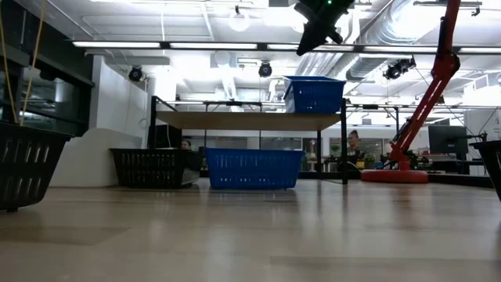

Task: Stack baskets on shelf by color
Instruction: Stack the bottom left blue bin on top of the other blue bin on the shelf

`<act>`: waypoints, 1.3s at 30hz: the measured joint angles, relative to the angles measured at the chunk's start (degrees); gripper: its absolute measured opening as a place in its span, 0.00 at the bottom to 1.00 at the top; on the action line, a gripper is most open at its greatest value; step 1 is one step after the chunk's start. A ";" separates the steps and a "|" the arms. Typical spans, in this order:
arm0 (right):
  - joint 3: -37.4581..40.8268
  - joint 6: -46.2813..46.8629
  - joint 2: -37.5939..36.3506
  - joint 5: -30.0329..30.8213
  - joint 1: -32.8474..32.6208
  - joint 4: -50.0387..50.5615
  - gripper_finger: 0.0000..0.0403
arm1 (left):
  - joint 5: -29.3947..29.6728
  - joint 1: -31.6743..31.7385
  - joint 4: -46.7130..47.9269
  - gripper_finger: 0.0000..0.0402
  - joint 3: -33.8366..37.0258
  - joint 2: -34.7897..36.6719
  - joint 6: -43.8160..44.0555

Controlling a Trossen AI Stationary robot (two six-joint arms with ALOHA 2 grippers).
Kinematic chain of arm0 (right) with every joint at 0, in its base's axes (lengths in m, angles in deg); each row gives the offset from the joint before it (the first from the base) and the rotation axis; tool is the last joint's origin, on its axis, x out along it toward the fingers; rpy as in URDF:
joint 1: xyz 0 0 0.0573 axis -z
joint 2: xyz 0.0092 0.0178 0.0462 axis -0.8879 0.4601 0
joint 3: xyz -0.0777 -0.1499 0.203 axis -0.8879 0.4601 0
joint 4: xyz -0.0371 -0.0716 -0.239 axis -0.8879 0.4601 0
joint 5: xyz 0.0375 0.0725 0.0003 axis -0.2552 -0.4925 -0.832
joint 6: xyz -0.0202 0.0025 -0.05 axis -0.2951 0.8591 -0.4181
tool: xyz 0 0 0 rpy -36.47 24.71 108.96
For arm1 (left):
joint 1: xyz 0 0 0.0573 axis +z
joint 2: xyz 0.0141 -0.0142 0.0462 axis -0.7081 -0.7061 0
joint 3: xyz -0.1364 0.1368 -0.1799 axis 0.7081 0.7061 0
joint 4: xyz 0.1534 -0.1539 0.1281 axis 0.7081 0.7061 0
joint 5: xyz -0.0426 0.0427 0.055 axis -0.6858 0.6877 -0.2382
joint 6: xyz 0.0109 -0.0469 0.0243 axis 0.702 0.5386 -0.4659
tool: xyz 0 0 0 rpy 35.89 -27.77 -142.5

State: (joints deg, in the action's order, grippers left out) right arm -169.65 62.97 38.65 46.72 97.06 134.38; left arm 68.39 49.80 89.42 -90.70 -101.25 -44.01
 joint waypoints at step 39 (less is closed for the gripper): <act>23.37 2.73 -10.10 1.34 -6.37 -21.93 0.00 | 1.72 0.03 -0.02 0.36 0.00 0.00 -0.87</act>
State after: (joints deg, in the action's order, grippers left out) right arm -146.28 65.70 28.56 48.06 90.70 112.45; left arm 70.11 49.83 89.40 -90.70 -101.25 -44.89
